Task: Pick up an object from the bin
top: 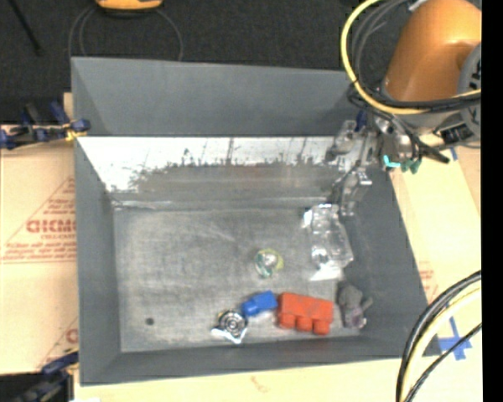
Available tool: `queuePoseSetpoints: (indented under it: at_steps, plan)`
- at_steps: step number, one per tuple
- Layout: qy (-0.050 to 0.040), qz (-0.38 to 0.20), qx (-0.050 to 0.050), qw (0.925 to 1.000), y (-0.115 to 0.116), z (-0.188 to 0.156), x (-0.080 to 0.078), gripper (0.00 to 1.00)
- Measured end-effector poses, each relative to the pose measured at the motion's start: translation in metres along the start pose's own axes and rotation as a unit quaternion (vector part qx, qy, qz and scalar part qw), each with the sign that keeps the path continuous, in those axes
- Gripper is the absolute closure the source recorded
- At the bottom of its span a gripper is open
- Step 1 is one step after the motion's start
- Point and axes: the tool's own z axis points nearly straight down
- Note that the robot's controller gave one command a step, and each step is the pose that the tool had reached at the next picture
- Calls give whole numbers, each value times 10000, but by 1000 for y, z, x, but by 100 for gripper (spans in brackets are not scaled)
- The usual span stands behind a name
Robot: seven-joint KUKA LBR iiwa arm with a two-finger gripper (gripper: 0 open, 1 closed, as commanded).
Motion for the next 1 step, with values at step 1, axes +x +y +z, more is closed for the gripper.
queuePoseSetpoints:
  at_steps: [1]
  plan:
    - [-70,62,-3,10000,26,-65,37,0]
